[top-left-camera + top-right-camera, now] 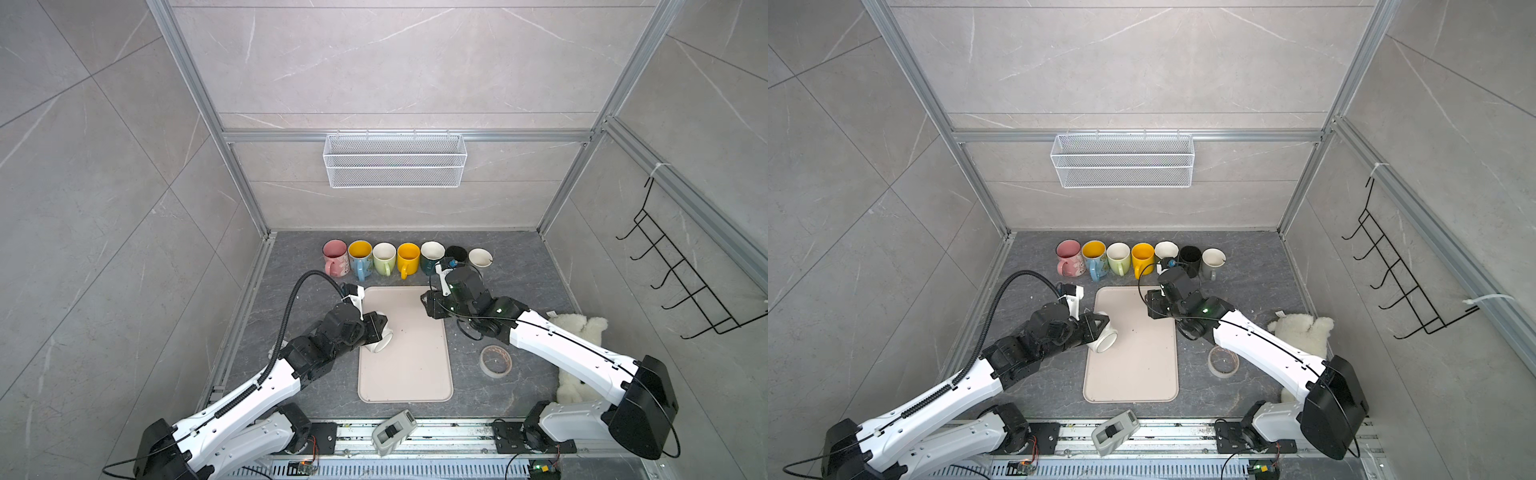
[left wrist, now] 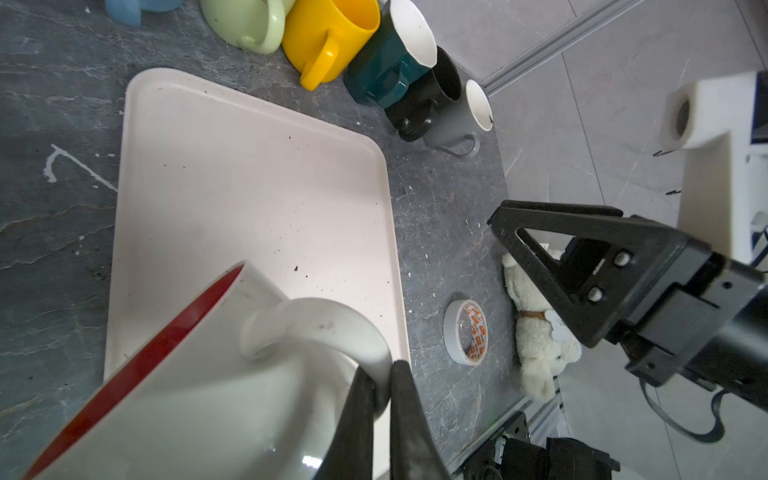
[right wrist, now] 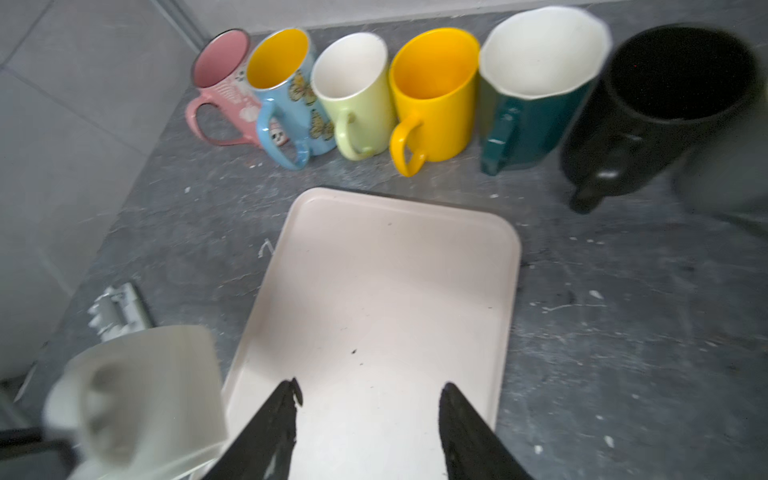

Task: Turn the mug right side up
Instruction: 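Rotate the white mug upright toward the right gripper while the right approaches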

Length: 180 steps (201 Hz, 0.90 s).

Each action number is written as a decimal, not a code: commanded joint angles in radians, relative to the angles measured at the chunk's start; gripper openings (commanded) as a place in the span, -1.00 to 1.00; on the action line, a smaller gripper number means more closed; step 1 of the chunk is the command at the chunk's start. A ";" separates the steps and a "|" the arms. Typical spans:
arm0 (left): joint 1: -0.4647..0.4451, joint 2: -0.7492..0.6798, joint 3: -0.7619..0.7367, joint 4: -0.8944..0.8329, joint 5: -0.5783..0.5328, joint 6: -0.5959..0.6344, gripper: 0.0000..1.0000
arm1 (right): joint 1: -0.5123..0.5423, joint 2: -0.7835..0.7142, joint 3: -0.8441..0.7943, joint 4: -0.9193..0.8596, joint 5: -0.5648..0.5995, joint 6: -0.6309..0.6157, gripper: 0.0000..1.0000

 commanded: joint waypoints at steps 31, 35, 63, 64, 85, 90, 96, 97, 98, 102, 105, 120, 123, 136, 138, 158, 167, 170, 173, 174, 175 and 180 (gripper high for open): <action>-0.042 0.023 0.046 0.109 0.072 0.162 -1.00 | -0.032 0.068 0.054 0.041 -0.371 0.074 0.13; -0.046 0.023 0.047 0.110 0.072 0.171 -1.00 | -0.037 0.072 0.057 0.044 -0.391 0.083 0.13; -0.075 0.029 0.055 0.112 0.062 0.235 -1.00 | -0.056 0.102 0.078 0.070 -0.497 0.119 0.13; -0.077 0.030 0.055 0.112 0.061 0.237 -1.00 | -0.057 0.103 0.078 0.071 -0.501 0.121 0.13; -0.104 0.035 0.058 0.110 0.037 0.281 -1.00 | -0.065 0.110 0.083 0.091 -0.542 0.140 0.14; -0.114 0.037 0.059 0.110 0.027 0.292 -1.00 | -0.066 0.111 0.085 0.091 -0.548 0.143 0.14; -0.125 0.038 0.060 0.111 0.015 0.303 -1.00 | -0.065 0.112 0.087 0.091 -0.555 0.145 0.14; -0.127 0.038 0.061 0.111 0.014 0.305 -1.00 | -0.066 0.112 0.088 0.091 -0.557 0.145 0.14; -0.129 0.038 0.061 0.110 0.011 0.305 -1.00 | -0.066 0.113 0.088 0.091 -0.558 0.145 0.15; -0.136 0.039 0.060 0.110 0.003 0.315 -1.00 | -0.066 0.115 0.090 0.091 -0.565 0.146 0.15; -0.141 0.041 0.062 0.110 -0.002 0.320 -1.00 | -0.066 0.117 0.092 0.091 -0.570 0.147 0.14; -0.167 0.046 0.067 0.112 -0.035 0.350 -1.00 | -0.066 0.125 0.098 0.086 -0.594 0.153 0.15; -0.174 0.046 0.068 0.112 -0.043 0.357 -1.00 | -0.066 0.127 0.098 0.085 -0.596 0.153 0.14; -0.201 0.054 0.074 0.111 -0.083 0.388 -1.00 | -0.066 0.133 0.106 0.070 -0.602 0.155 0.15; -0.207 0.056 0.075 0.112 -0.089 0.393 -1.00 | -0.066 0.134 0.106 0.066 -0.602 0.155 0.15; -0.241 0.068 0.085 0.112 -0.143 0.438 -1.00 | -0.066 0.140 0.121 0.029 -0.603 0.147 0.14; -0.256 0.072 0.089 0.113 -0.167 0.456 -1.00 | -0.066 0.142 0.127 0.016 -0.610 0.141 0.14; -0.262 0.075 0.090 0.113 -0.178 0.464 -1.00 | -0.066 0.143 0.130 0.009 -0.615 0.139 0.14; -0.265 0.077 0.092 0.113 -0.186 0.470 -1.00 | -0.066 0.145 0.133 0.002 -0.615 0.138 0.14; -0.268 0.078 0.092 0.113 -0.190 0.472 -1.00 | -0.066 0.145 0.134 -0.002 -0.615 0.138 0.14; -0.270 0.078 0.093 0.113 -0.192 0.474 -1.00 | -0.065 0.146 0.135 -0.004 -0.615 0.138 0.14; -0.278 0.082 0.095 0.115 -0.205 0.485 -1.00 | -0.066 0.149 0.142 -0.020 -0.616 0.133 0.14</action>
